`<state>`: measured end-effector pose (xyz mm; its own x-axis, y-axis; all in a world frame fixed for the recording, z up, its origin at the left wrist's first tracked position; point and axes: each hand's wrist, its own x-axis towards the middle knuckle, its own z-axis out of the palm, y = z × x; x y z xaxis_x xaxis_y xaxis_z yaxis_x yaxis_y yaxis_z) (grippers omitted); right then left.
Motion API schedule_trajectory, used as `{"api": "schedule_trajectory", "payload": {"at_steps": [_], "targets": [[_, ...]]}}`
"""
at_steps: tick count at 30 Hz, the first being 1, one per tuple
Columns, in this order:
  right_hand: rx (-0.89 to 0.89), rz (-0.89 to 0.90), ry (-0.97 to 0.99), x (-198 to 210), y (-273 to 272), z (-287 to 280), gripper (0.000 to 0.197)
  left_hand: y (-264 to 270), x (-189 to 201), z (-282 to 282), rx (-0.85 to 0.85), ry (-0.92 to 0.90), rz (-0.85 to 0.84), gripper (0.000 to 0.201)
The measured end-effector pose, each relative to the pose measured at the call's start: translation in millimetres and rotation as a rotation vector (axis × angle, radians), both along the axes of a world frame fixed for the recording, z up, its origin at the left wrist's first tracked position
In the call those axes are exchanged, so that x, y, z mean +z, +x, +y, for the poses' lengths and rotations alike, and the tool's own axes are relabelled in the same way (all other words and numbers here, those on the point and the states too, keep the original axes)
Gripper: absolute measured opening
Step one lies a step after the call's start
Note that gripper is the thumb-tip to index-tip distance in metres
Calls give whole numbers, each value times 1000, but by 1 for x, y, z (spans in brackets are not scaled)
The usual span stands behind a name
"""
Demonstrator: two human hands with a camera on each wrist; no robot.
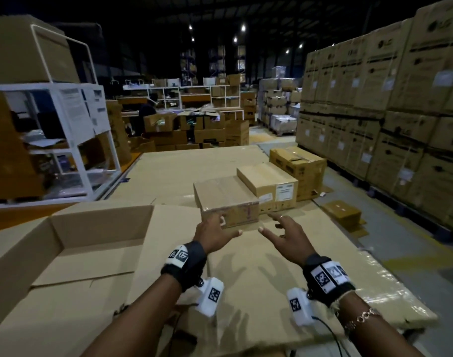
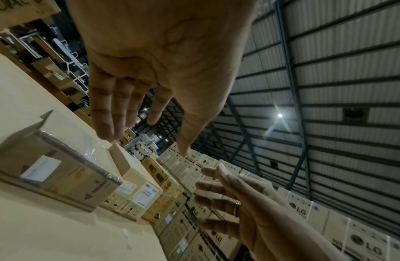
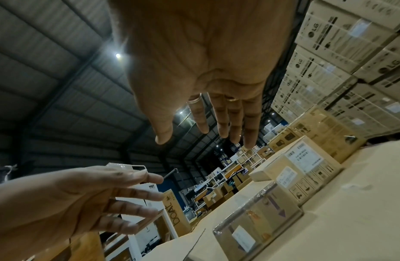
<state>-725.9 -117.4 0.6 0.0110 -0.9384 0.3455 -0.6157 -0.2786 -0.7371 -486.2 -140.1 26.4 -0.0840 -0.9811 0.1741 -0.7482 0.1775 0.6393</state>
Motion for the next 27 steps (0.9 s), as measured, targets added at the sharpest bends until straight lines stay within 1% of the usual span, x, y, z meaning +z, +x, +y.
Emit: {"api": "schedule_trajectory", "payload": {"at_steps": [1, 4, 7, 12, 16, 19, 22, 24, 27], "targets": [[11, 20, -2, 3, -1, -12, 67, -5, 2, -11, 25, -13, 10, 70], [37, 88, -2, 7, -13, -60, 67, -19, -5, -62, 102, 0, 48, 79], [52, 116, 45, 10, -25, -110, 69, -22, -18, -111, 199, 31, 69, 85], [53, 146, 125, 5, -36, -202, 64, -17, -46, -178, 319, 89, 59, 97], [44, 166, 183, -22, -26, -265, 65, -9, -74, -210, 357, 149, 22, 105], [71, 203, 246, -48, -13, -299, 65, 2, -89, -230, 379, 176, -10, 103], [71, 243, 282, -74, -6, -329, 70, 12, -102, -246, 371, 191, -13, 102], [64, 224, 310, -89, -2, -344, 72, 17, -108, -252, 345, 199, 6, 102], [65, 167, 328, -103, -1, -358, 69, 19, -117, -258, 308, 212, 37, 98]]}}
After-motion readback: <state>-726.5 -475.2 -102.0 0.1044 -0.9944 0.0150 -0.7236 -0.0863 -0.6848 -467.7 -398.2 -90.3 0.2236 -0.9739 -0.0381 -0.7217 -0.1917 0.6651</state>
